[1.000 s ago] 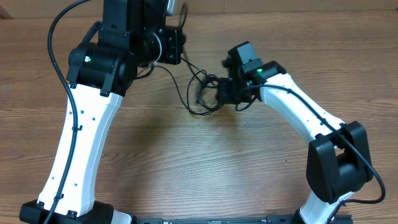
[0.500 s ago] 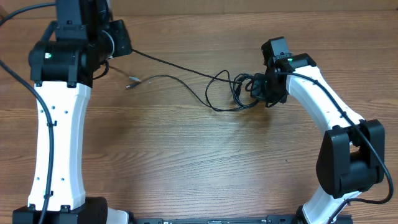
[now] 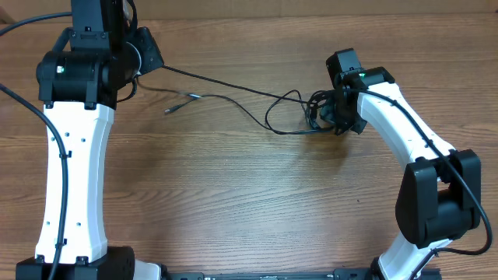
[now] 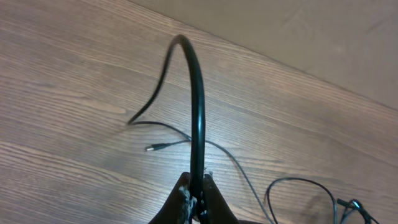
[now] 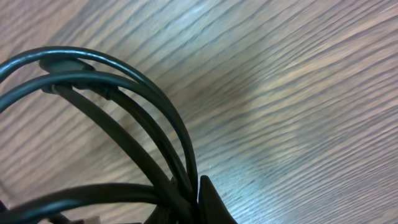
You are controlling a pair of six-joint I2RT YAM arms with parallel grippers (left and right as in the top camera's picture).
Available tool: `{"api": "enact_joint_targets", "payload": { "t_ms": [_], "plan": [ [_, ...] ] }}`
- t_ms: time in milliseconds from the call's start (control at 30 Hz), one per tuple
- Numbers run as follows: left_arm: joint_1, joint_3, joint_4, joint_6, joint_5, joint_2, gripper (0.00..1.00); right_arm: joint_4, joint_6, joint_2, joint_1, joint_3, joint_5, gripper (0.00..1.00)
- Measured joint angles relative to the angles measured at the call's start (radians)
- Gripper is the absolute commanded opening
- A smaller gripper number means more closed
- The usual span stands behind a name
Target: Untangle cables
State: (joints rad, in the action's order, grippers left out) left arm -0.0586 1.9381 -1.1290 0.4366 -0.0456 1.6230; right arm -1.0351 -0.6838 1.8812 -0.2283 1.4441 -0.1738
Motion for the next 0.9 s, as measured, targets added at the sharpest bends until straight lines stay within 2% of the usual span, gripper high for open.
{"api": "enact_joint_targets", "payload": {
  "t_ms": [167, 233, 300, 400, 500, 600, 800, 900],
  "plan": [
    [0.0, 0.0, -0.002, 0.027, -0.05, -0.002, 0.04, 0.061, 0.021, 0.0, 0.0, 0.0, 0.041, 0.04],
    [0.001, 0.0, -0.002, 0.055, -0.069, -0.01, 0.04, 0.122, 0.127, 0.0, 0.003, 0.0, 0.187, 0.04],
    [0.002, 0.0, 0.0, 0.073, -0.071, -0.021, 0.04, 0.154, 0.293, 0.0, 0.006, 0.0, 0.424, 0.04],
    [0.002, 0.0, -0.002, 0.089, -0.056, -0.039, 0.04, 0.127, 0.512, 0.0, -0.005, -0.001, 0.737, 0.04],
    [0.002, 0.0, -0.001, 0.09, -0.039, -0.047, 0.04, 0.126, 0.594, 0.0, -0.027, -0.001, 0.825, 0.04],
    [0.002, 0.0, -0.001, 0.093, -0.029, -0.047, 0.04, 0.106, 0.545, 0.0, -0.029, -0.001, 0.697, 0.04],
    [0.002, 0.0, -0.001, 0.084, -0.04, -0.047, 0.04, -0.035, 0.27, 0.0, -0.026, -0.001, 0.152, 0.04],
    [0.003, 0.0, 0.003, 0.084, -0.082, -0.048, 0.04, -0.087, 0.15, 0.0, -0.021, -0.002, -0.06, 0.04]
  ]
}}
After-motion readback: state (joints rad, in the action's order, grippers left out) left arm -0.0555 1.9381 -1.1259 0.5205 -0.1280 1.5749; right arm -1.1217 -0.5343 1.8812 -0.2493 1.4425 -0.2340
